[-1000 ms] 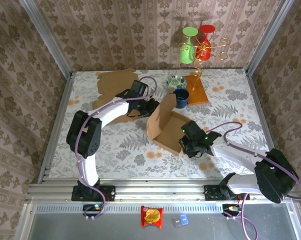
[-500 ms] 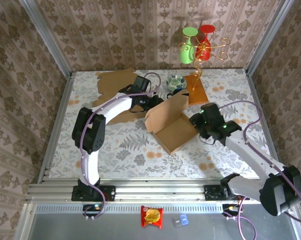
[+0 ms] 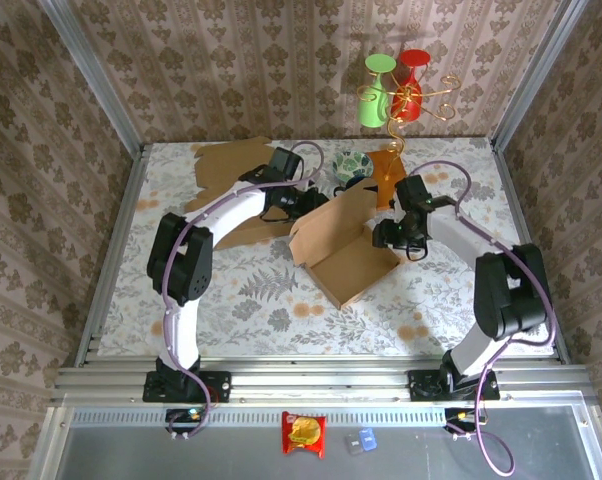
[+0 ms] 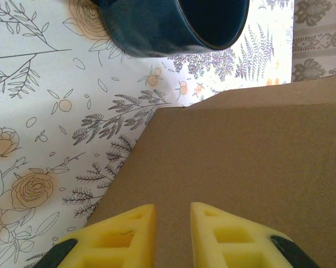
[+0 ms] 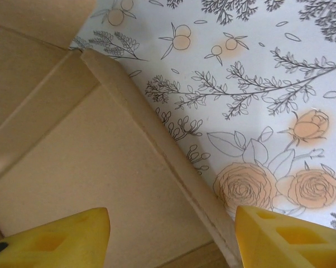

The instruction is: Fold the paper box

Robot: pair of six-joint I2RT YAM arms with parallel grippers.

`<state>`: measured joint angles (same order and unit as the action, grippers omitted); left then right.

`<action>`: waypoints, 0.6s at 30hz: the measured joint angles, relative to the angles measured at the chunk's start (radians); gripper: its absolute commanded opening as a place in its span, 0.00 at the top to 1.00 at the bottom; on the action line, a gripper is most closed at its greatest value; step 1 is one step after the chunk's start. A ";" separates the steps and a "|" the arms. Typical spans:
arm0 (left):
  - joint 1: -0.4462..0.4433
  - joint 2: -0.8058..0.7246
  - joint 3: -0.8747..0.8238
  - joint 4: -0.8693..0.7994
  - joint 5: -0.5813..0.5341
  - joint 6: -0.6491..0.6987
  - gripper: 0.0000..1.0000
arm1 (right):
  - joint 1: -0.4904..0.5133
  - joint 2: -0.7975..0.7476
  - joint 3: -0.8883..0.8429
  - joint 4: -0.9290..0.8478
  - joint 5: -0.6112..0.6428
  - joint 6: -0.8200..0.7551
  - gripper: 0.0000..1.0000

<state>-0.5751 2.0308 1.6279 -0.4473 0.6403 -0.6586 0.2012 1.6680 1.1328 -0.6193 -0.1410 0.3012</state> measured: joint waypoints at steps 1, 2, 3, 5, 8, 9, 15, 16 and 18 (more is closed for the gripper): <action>0.000 0.002 0.005 -0.003 0.000 0.002 0.76 | 0.000 0.018 0.013 -0.003 -0.001 -0.010 0.39; 0.000 0.004 0.011 -0.010 0.000 0.005 0.76 | 0.000 0.035 0.024 -0.006 -0.002 -0.017 0.41; 0.000 0.009 0.021 -0.018 0.000 0.008 0.76 | 0.001 0.051 0.031 -0.007 -0.002 -0.023 0.42; 0.000 0.023 0.046 -0.032 0.000 0.016 0.76 | 0.004 0.072 0.034 -0.010 -0.002 -0.032 0.44; 0.000 0.052 0.086 -0.051 0.004 0.040 0.76 | 0.010 0.092 0.033 -0.015 -0.002 -0.037 0.48; 0.000 0.064 0.101 -0.060 0.005 0.051 0.76 | 0.012 0.094 0.032 -0.015 -0.002 -0.037 0.50; 0.000 0.113 0.165 -0.112 0.011 0.108 0.76 | 0.034 0.085 -0.011 -0.005 0.003 0.001 0.61; 0.000 0.117 0.170 -0.117 0.011 0.114 0.76 | 0.039 0.077 -0.025 -0.004 0.005 0.017 0.63; 0.001 0.129 0.185 -0.131 0.012 0.122 0.76 | 0.052 0.048 -0.063 0.003 0.011 0.058 0.64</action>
<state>-0.5743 2.1597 1.8130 -0.5781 0.6521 -0.5369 0.2531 1.7157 1.0702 -0.6167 -0.1299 0.3588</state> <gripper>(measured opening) 0.240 0.372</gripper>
